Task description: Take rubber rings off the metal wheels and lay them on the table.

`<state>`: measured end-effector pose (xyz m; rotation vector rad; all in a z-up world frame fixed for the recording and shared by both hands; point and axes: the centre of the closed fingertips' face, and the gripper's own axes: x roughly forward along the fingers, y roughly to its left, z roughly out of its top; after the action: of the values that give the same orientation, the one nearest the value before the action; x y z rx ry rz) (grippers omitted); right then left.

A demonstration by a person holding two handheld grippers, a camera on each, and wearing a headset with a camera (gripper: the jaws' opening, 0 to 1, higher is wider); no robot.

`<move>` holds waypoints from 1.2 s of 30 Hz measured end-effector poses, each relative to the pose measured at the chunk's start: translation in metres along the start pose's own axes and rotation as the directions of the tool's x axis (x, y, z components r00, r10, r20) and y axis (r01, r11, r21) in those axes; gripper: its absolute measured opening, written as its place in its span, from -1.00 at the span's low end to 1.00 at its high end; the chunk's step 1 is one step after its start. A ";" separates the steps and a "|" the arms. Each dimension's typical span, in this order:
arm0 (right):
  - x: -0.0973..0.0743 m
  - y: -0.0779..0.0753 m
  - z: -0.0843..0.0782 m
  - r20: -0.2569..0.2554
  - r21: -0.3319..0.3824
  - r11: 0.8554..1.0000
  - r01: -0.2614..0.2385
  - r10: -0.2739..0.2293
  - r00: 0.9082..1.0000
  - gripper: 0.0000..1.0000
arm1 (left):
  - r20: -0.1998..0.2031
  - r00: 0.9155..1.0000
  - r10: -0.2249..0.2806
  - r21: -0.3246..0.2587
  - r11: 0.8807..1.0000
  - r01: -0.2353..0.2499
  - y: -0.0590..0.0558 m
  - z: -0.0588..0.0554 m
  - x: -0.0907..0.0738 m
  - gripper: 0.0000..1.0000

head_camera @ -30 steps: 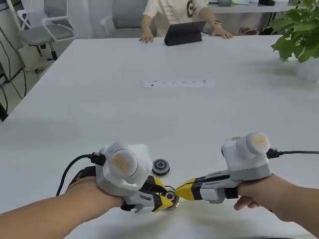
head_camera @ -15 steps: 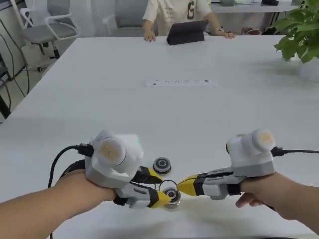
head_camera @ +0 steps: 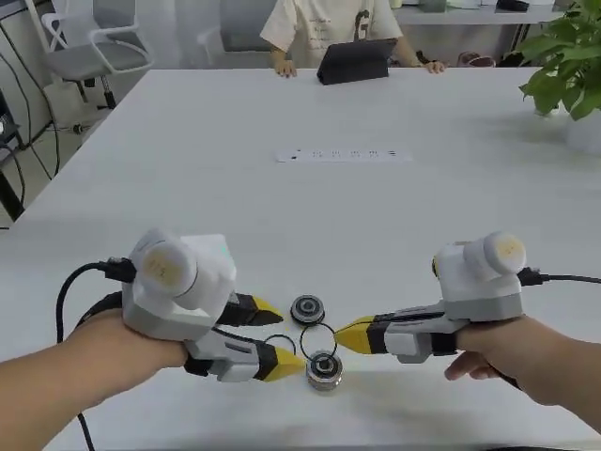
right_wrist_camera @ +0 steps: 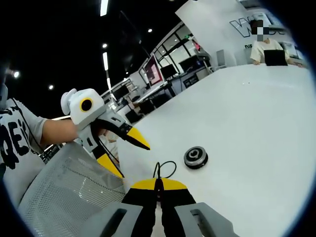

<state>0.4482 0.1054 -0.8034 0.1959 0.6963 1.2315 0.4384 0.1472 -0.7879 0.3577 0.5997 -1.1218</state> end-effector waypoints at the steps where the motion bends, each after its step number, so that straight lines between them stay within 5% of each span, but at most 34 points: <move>1: 0.000 0.001 0.001 0.001 -0.001 1.000 -0.001 0.001 1.000 -1.00 | 0.005 1.000 0.002 -0.007 1.000 -0.002 0.000 0.000 -0.002 -0.24; 17: 0.017 0.011 0.021 0.015 -0.012 1.000 -0.025 0.026 1.000 -1.00 | 0.044 0.997 0.056 -0.045 0.998 -0.054 0.012 -0.003 -0.027 0.07; 22: 0.026 0.013 0.019 0.003 -0.013 0.999 -0.029 0.029 1.000 -1.00 | 0.046 0.994 0.095 -0.054 0.994 -0.093 0.019 -0.009 -0.034 0.27; 36: 0.049 0.006 0.007 -0.041 0.016 1.000 -0.003 0.004 0.999 -1.00 | 0.033 0.991 0.127 -0.090 0.988 -0.124 0.023 -0.024 -0.049 0.38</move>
<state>0.4550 0.1543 -0.8137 0.1860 0.7415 1.2365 0.4386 0.2058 -0.7777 0.2934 0.5827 -0.9766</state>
